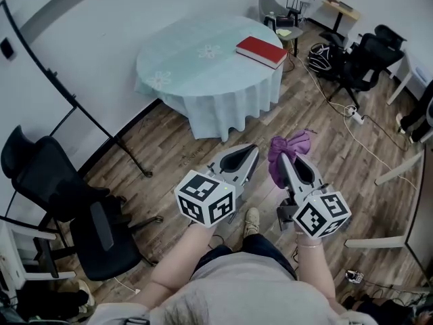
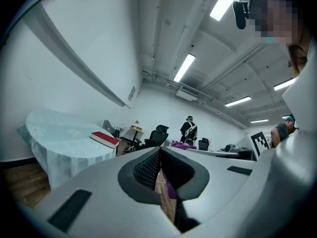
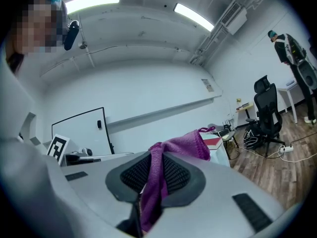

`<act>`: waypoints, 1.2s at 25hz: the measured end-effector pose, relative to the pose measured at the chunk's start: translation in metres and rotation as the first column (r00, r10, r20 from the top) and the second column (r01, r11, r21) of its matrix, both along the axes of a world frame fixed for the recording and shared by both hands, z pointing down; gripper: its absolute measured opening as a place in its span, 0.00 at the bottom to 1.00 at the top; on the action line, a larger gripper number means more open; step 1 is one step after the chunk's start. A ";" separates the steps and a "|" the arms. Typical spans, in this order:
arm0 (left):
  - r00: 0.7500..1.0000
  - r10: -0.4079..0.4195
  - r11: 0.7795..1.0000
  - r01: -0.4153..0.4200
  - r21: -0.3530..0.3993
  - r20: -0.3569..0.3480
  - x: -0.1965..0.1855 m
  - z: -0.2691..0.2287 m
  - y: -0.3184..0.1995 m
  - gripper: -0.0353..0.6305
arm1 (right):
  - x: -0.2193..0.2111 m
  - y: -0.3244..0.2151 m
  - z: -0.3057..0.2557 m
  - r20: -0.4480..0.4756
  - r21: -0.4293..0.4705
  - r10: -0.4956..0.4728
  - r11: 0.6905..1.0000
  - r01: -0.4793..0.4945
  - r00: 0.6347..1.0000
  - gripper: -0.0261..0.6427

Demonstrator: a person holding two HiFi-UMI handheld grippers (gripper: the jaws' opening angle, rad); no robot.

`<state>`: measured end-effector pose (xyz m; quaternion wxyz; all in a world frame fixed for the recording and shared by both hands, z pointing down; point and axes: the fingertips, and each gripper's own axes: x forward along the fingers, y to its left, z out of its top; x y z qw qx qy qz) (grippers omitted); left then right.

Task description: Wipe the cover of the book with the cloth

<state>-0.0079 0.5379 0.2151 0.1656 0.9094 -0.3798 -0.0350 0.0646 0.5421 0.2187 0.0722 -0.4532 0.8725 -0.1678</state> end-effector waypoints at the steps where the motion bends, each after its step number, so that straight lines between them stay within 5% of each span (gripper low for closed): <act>1: 1.000 -0.004 1.000 0.004 0.003 0.005 0.002 -0.001 -0.012 0.08 | 0.001 -0.013 -0.001 0.002 0.001 -0.010 1.000 0.010 1.000 0.14; 13: 0.998 -0.067 0.998 0.067 -0.006 0.009 0.041 -0.003 -0.131 0.08 | 0.041 -0.135 -0.009 0.009 0.001 -0.067 0.998 0.067 0.998 0.14; 30: 0.997 -0.075 0.997 0.076 -0.029 0.020 0.073 0.010 -0.198 0.08 | 0.075 -0.197 0.014 0.047 -0.053 -0.065 0.996 0.067 0.997 0.14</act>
